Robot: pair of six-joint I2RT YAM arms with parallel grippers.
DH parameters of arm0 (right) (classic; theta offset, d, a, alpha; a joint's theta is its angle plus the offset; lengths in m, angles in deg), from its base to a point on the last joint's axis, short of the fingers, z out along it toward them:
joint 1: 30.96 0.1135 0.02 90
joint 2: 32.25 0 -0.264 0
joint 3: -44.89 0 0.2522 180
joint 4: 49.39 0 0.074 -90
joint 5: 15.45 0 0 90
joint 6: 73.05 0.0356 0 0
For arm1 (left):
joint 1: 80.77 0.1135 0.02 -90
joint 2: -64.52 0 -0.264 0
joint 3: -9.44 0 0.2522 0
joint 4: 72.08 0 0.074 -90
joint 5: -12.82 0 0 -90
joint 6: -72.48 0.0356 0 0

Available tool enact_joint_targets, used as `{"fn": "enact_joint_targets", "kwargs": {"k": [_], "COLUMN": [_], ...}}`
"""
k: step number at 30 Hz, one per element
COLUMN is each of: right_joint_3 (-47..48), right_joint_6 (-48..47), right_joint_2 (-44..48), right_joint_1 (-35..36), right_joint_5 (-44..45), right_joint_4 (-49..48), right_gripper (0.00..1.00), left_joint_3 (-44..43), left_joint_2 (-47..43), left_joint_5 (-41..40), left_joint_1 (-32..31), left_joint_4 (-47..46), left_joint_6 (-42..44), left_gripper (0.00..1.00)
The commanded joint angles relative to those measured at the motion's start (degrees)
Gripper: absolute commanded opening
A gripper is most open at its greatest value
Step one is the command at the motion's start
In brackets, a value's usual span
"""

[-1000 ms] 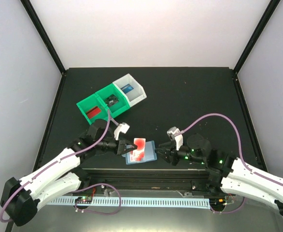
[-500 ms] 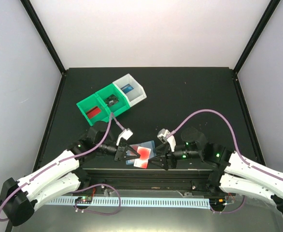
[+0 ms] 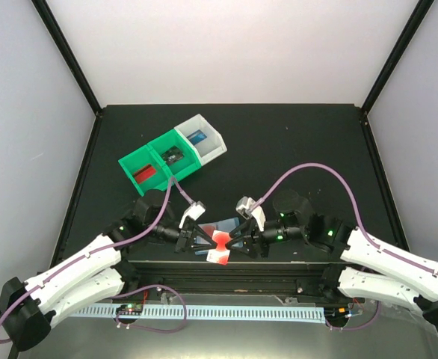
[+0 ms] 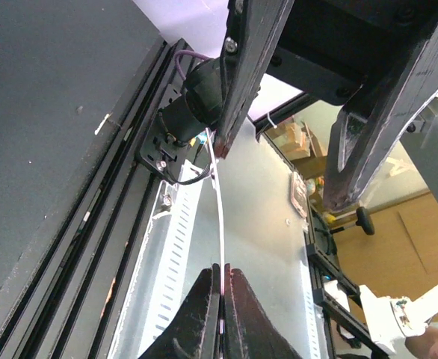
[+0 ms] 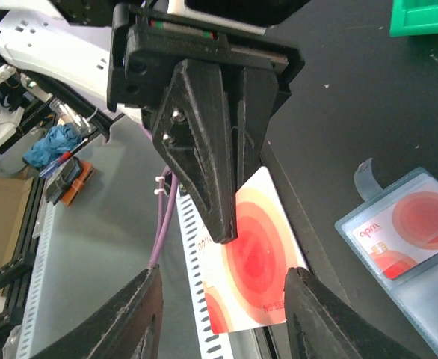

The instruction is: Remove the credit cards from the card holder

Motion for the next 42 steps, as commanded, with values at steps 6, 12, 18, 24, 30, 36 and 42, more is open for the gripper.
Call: {"fn": "enact_joint_targets", "kwargs": {"k": [6,12,18,24,30,36,42], "right_joint_3": [3.49,3.34,3.18,2.65,1.6,-1.89,-6.74], "right_joint_6": [-0.68,-0.93,-1.47,-1.61,-0.17,5.73,15.69], "right_joint_2": [1.01,-1.51,-2.79,-4.95,-3.3,-2.3,0.24], "right_joint_1": [-0.79,-1.06,-1.23,-1.23,-1.39,-1.71,-1.74], "right_joint_5": [4.97,3.17,0.28,-2.28,-1.13,0.54,4.31], "right_joint_4": [3.33,3.46,2.26,1.4,-0.76,-7.46,-18.96], "right_gripper": [0.51,0.52,0.47,0.3,0.01,0.01,0.01], "left_joint_3": [-0.18,-0.07,-0.05,-0.01,-0.81,-4.99,-4.71], "left_joint_2": [-0.64,-0.9,-0.36,-0.34,-0.16,-0.03,-6.76], "left_joint_5": [2.6,3.04,3.03,2.97,-0.11,-10.4,-21.02], "left_joint_1": [-0.65,-0.67,-0.65,-0.66,-0.65,-0.54,-0.4], "left_joint_4": [-2.75,-2.97,-3.02,-3.01,-0.12,7.94,5.22], "left_joint_6": [0.99,0.99,1.07,1.13,1.81,2.12,-7.0], "left_gripper": [0.02,0.02,0.02,0.01,0.09,0.46,0.66]}}
